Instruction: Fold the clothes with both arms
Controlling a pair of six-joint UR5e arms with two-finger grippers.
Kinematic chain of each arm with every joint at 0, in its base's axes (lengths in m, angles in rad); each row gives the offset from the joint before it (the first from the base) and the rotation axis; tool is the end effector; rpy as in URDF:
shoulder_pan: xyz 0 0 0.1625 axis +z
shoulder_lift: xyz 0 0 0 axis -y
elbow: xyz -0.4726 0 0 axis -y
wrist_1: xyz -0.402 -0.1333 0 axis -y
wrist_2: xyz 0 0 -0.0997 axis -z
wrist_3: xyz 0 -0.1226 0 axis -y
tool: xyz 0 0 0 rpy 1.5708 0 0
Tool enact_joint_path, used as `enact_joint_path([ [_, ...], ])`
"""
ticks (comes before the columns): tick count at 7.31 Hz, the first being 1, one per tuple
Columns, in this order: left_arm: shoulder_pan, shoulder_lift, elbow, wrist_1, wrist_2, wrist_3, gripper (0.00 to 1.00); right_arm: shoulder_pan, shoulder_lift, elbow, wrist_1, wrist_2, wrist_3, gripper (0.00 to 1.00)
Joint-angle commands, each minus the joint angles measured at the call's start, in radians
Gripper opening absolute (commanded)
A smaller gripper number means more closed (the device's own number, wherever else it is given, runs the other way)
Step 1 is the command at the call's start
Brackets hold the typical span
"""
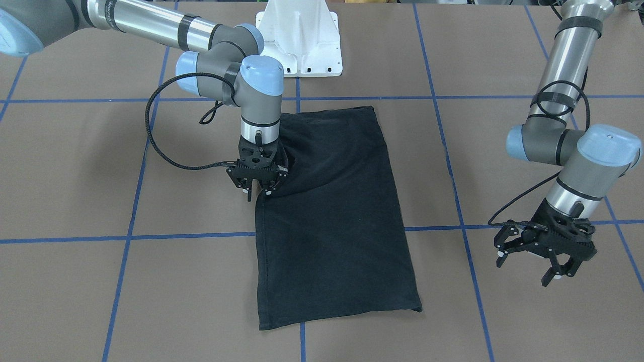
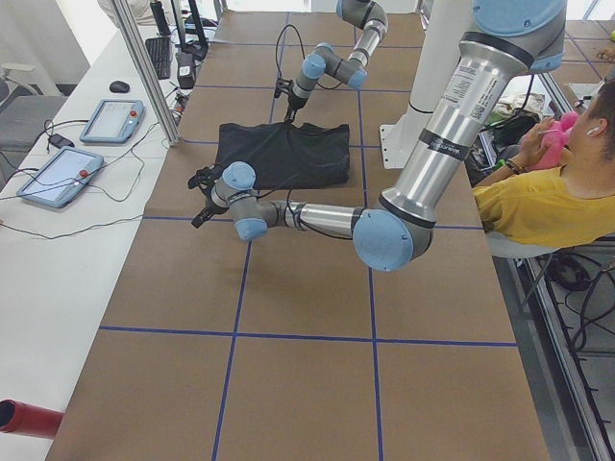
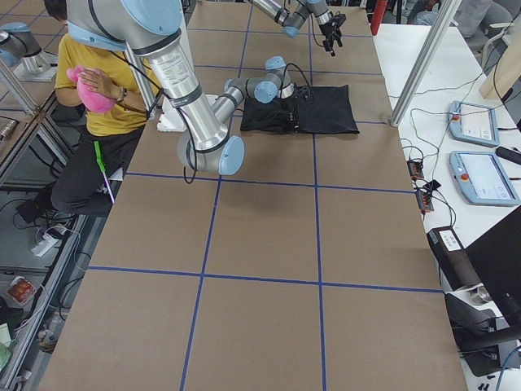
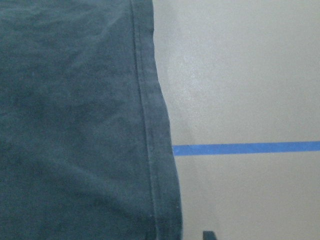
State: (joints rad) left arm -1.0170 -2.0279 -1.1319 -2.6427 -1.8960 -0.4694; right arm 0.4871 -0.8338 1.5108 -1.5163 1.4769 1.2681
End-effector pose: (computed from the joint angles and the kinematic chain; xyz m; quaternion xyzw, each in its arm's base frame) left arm 0.3194 -0.6956 0.5446 0.3784 0.3712 0.1195 0.8395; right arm -0.6274 -0.4962 0.2849 0.1779 -0.3129 0.1026 0.9273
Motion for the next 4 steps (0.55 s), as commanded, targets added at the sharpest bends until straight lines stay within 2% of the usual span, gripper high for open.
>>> enact_joint_path([
  [1, 0.0, 0.0, 0.003, 0.0, 0.0, 0.002, 1.0, 0.018, 0.036, 0.025, -0.036, 0.06, 0.011, 1.0],
  [3, 0.0, 0.002, 0.006, 0.0, 0.0, 0.002, 1.0, -0.068, 0.047, 0.11, -0.215, 0.049, 0.091, 1.0],
  [4, 0.002, 0.002, 0.004, 0.0, 0.0, 0.002, 1.0, -0.12, 0.048, 0.115, -0.254, 0.03, 0.149, 1.0],
])
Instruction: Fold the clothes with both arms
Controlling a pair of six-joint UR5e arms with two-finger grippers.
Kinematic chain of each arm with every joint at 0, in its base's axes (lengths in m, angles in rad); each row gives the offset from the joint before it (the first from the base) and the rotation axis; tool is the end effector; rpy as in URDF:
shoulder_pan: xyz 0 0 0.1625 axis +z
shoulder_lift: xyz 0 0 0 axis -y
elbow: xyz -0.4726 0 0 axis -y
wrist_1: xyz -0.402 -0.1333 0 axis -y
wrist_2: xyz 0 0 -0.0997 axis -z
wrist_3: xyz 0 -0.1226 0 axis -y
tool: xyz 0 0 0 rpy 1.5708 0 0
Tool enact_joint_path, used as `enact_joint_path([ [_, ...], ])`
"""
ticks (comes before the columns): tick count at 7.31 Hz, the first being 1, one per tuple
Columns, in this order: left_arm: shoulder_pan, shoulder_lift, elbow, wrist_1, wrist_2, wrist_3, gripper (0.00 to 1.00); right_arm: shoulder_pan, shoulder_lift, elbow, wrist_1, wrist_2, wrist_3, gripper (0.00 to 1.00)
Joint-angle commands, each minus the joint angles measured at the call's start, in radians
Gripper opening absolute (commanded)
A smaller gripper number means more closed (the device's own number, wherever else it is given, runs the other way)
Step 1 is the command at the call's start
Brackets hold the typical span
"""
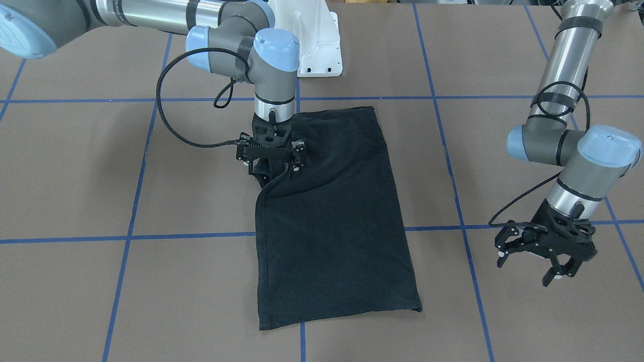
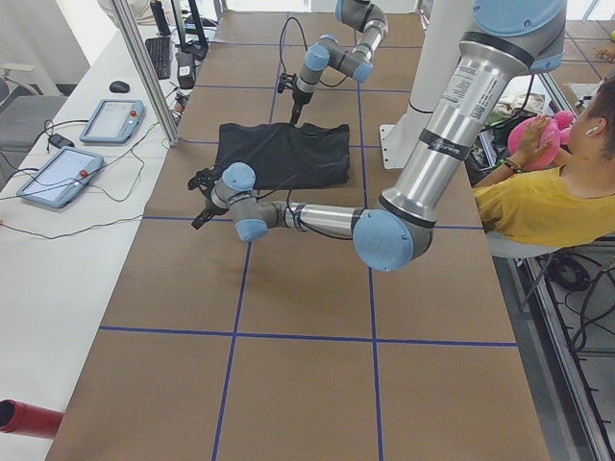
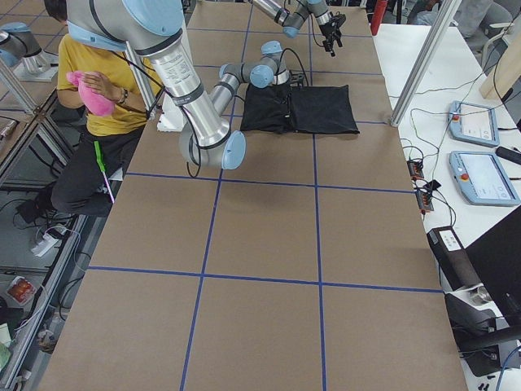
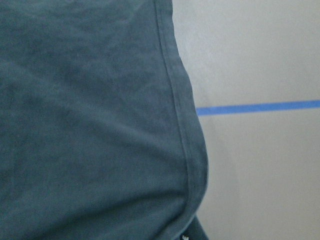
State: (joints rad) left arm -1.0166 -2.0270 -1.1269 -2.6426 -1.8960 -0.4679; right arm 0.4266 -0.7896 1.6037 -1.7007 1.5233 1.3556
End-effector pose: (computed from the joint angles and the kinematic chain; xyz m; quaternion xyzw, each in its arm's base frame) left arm 0.3196 -0.6953 0.5480 0.3762 0.3700 0.1199 0.8410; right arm -0.6374 -0.4425 0.2377 0.1270 -0.3112 0.1073 0.9357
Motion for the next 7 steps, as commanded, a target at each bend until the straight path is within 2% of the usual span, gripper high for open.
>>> enact_joint_path([
  [1, 0.001, 0.001, 0.001, 0.0, 0.0, 0.0, 1.0, -0.101, 0.009, 0.021, -0.095, -0.058, 0.066, 0.98],
  [3, 0.001, 0.002, -0.001, 0.0, 0.0, 0.0, 1.0, -0.123, 0.009, 0.007, -0.16, -0.126, 0.01, 0.88],
  [4, 0.001, 0.002, -0.001, 0.0, 0.0, 0.0, 1.0, -0.121, 0.009, 0.001, -0.166, -0.141, -0.057, 0.77],
  [5, 0.001, 0.002, -0.001, 0.0, 0.0, 0.0, 1.0, -0.123, 0.009, -0.004, -0.166, -0.147, -0.068, 0.7],
  [7, 0.001, 0.002, -0.001, 0.0, 0.0, 0.0, 1.0, -0.127, 0.024, -0.007, -0.165, -0.147, -0.069, 0.7],
])
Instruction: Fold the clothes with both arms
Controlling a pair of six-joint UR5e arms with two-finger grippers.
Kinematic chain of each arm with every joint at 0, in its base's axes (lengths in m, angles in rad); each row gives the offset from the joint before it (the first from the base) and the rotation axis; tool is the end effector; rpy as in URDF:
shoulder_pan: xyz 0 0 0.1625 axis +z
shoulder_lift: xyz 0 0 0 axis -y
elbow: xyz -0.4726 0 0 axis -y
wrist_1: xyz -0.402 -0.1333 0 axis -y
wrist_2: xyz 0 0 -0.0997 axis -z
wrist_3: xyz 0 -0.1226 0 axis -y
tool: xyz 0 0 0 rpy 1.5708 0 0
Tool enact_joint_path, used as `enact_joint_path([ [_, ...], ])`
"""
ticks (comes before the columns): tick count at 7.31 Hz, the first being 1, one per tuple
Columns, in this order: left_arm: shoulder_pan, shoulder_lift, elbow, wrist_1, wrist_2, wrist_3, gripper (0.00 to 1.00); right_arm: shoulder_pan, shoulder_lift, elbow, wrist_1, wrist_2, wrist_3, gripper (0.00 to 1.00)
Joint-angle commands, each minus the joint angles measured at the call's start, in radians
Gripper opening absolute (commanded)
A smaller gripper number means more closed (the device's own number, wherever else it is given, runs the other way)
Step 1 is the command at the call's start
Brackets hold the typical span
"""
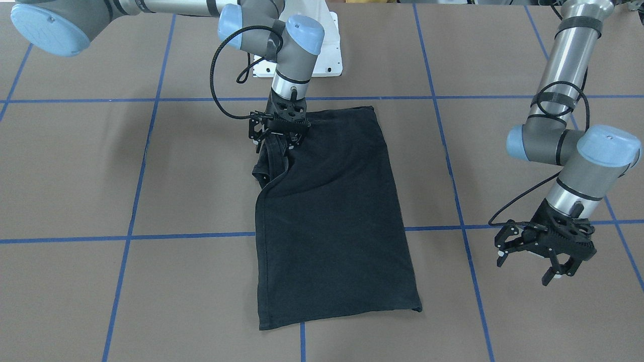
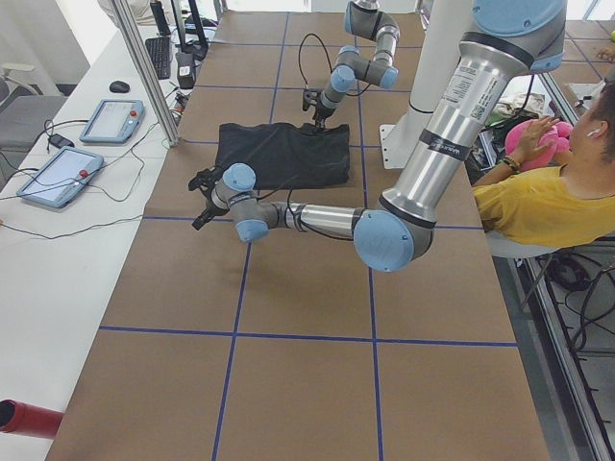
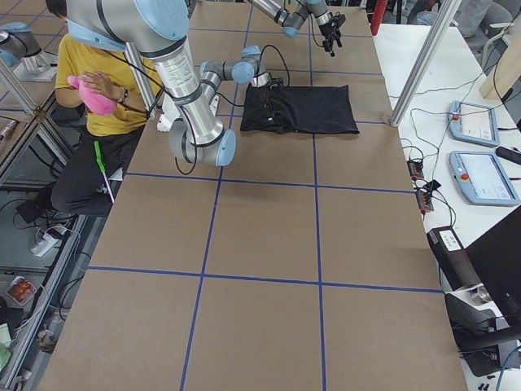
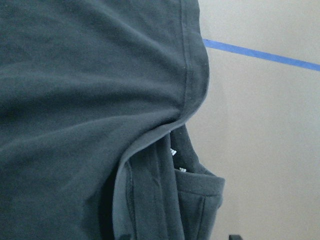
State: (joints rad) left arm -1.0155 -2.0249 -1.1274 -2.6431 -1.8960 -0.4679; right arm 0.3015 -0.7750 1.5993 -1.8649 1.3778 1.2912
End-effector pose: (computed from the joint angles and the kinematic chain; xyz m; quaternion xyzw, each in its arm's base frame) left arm 0.3200 -0.6943 0.5493 0.3756 0.3700 0.1203 0.8412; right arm -0.6767 -0.3747 0.2515 0.1638 -0.2232 0.0358 0.9602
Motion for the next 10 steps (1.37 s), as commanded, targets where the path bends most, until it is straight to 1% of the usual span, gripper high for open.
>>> enact_joint_path([
  [1, 0.0, 0.0, 0.0, 0.0, 0.0, 0.0, 1.0, -0.002, 0.016, -0.004, 0.001, -0.002, -0.004, 0.7],
  [3, 0.0, 0.0, 0.0, 0.0, 0.0, 0.0, 1.0, -0.002, 0.057, -0.062, 0.004, -0.005, -0.001, 0.7],
  [6, 0.0, 0.0, 0.0, 0.0, 0.0, 0.0, 1.0, -0.002, 0.056, -0.079, -0.002, -0.009, -0.003, 0.7],
  [7, 0.0, 0.0, 0.0, 0.0, 0.0, 0.0, 1.0, -0.002, 0.056, -0.078, -0.013, -0.014, -0.004, 0.6],
  [9, 0.0, 0.0, 0.0, 0.0, 0.0, 0.0, 1.0, 0.002, 0.057, -0.076, -0.025, -0.014, -0.004, 0.09],
  [10, 0.0, 0.0, 0.0, 0.0, 0.0, 0.0, 1.0, 0.004, 0.057, -0.075, -0.025, -0.014, -0.004, 0.0],
])
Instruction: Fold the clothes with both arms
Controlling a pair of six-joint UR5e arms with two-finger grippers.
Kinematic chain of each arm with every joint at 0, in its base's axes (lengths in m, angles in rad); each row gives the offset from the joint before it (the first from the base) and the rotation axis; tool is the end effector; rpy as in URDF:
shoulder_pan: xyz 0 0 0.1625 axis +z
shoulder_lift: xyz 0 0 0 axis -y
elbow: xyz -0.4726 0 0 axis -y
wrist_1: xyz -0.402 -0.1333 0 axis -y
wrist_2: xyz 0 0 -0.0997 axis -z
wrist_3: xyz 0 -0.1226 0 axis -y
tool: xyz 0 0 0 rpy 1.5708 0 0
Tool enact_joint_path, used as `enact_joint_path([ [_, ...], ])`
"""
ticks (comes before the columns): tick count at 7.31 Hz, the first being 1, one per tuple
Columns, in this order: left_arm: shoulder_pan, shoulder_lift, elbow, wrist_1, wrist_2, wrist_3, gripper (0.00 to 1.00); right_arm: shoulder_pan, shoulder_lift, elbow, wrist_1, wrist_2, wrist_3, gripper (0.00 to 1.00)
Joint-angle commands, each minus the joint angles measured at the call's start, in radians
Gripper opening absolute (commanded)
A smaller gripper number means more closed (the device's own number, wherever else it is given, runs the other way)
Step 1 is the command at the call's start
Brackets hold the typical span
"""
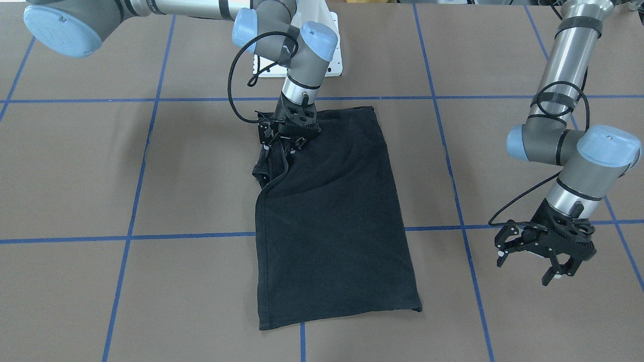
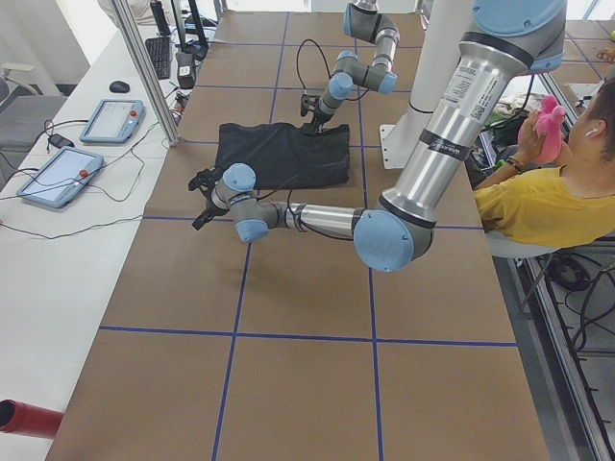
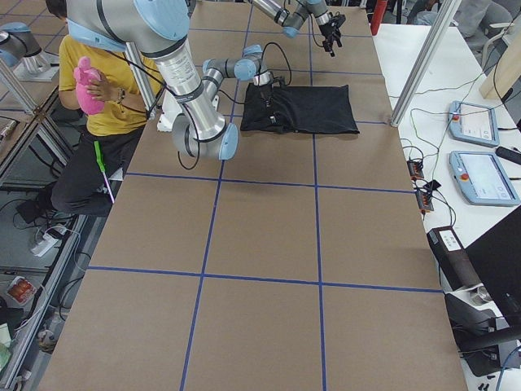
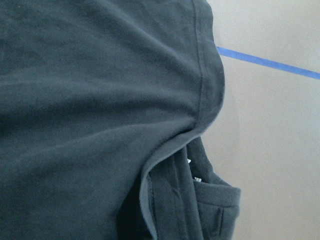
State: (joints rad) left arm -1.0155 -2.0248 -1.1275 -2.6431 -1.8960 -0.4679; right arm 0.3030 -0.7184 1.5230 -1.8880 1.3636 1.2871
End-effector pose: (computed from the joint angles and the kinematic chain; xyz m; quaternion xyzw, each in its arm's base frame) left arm 0.3199 -0.6942 0.5493 0.3756 0.3700 0.1203 0.8412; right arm -0.6960 -0.3837 0.2432 0.1655 -0.2007 0.0343 0.9650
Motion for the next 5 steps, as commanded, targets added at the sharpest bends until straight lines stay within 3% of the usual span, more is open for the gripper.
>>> enact_joint_path([
  [1, 0.002, 0.0, 0.0, 0.0, 0.0, 0.0, 1.0, 0.002, 0.007, 0.002, -0.002, -0.001, 0.0, 0.0],
  [5, 0.002, -0.002, 0.0, 0.002, 0.0, 0.0, 1.0, 0.007, 0.014, 0.014, -0.003, 0.0, 0.0, 0.0],
])
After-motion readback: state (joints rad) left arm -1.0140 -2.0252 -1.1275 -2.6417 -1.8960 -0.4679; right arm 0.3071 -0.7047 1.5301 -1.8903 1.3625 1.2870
